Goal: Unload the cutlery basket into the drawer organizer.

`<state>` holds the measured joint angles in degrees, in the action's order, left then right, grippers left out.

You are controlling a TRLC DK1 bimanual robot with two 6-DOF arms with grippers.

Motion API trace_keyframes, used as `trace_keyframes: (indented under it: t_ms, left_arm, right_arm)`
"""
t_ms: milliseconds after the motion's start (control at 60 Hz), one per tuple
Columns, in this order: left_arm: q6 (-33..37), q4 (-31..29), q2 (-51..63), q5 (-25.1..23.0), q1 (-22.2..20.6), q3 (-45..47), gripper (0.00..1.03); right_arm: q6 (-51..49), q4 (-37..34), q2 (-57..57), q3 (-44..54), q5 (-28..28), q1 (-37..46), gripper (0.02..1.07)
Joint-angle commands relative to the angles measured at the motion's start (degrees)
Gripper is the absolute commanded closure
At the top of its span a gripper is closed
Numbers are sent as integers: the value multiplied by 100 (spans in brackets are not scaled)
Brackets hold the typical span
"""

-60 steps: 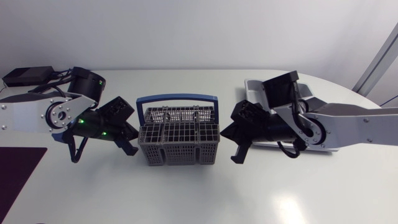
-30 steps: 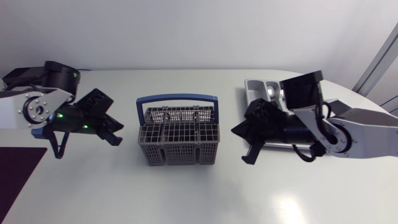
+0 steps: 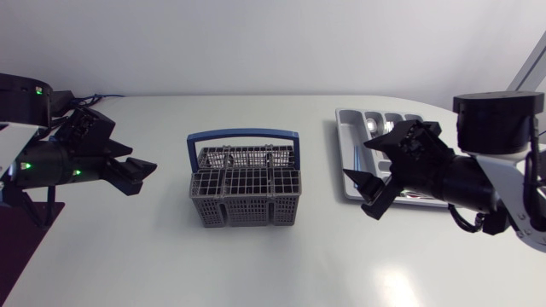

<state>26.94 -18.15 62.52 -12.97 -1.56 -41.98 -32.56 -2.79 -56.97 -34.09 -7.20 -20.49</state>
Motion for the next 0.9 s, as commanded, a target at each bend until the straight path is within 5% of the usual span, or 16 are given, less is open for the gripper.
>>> trace_keyframes:
  t_ms: [0, 250, 883]
  left_arm:
    - [-259, -145, -188, 5, 33, 76, 3]
    - [-567, -206, -952, -215, 367, 146, 3]
    - [-1261, -162, -2649, -522, 701, 867, 3]
  right_arm:
    - [188, 6, 336, 183, 166, 19, 6]
    - [619, -20, 1241, 315, 852, 247, 6]
    - [1463, 147, 3561, 1194, 1072, 1495, 6]
